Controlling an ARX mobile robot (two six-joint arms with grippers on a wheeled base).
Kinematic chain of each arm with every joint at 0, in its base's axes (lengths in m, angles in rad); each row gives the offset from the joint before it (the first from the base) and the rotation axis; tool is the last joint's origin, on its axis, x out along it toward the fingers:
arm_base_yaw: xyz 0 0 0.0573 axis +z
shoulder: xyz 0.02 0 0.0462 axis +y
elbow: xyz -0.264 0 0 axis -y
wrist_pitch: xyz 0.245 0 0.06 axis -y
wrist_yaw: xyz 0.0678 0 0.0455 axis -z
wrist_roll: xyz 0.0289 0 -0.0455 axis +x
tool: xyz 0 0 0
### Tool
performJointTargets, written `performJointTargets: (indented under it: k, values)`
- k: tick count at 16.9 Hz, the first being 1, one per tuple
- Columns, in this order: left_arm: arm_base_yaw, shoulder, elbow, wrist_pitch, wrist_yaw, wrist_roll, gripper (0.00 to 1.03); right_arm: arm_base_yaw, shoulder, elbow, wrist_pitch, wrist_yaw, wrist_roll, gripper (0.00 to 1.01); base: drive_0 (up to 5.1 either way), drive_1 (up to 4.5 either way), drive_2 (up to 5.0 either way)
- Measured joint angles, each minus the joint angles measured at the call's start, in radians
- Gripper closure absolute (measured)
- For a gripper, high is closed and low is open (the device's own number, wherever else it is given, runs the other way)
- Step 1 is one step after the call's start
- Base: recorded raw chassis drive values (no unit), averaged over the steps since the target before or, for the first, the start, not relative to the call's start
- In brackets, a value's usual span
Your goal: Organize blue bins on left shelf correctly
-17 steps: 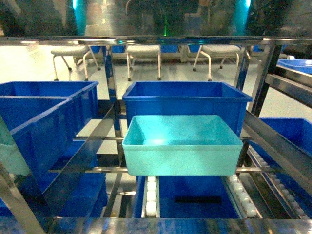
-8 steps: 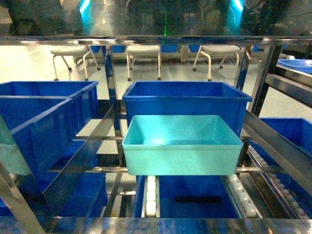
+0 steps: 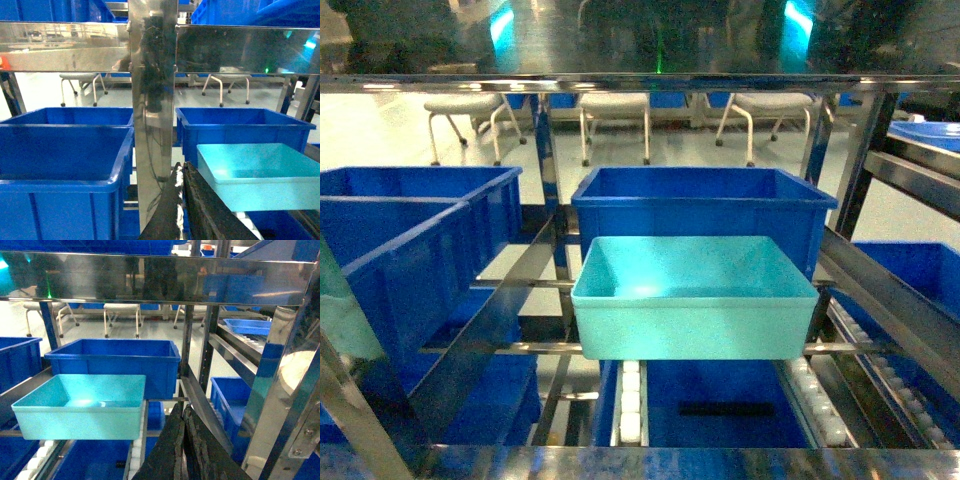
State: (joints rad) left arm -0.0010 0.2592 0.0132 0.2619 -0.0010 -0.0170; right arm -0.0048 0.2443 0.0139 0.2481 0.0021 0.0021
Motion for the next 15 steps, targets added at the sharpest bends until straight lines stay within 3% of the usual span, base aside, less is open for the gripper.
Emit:
performJointTargets:
  k: [5, 7, 8, 15]
  values:
    - [0.000, -0.077, 0.000, -0.081, 0.000, 0.000, 1.01, 0.000, -0.075, 0.000, -0.077, 0.000, 0.000, 0.99, 0.0, 0.00, 0.0]
    - [0.000, -0.132, 0.001, -0.152, -0.001, 0.000, 1.01, 0.000, -0.207, 0.001, -0.256, -0.002, 0.000, 0.99, 0.0, 0.00, 0.0]
    - [0.000, -0.207, 0.000, -0.267, 0.003, 0.000, 1.01, 0.000, -0.241, 0.001, -0.245, -0.002, 0.000, 0.99, 0.0, 0.00, 0.0]
    - [0.000, -0.252, 0.000, -0.266, 0.001, 0.000, 1.01, 0.005, -0.240, 0.001, -0.252, -0.003, 0.000, 0.99, 0.0, 0.00, 0.0]
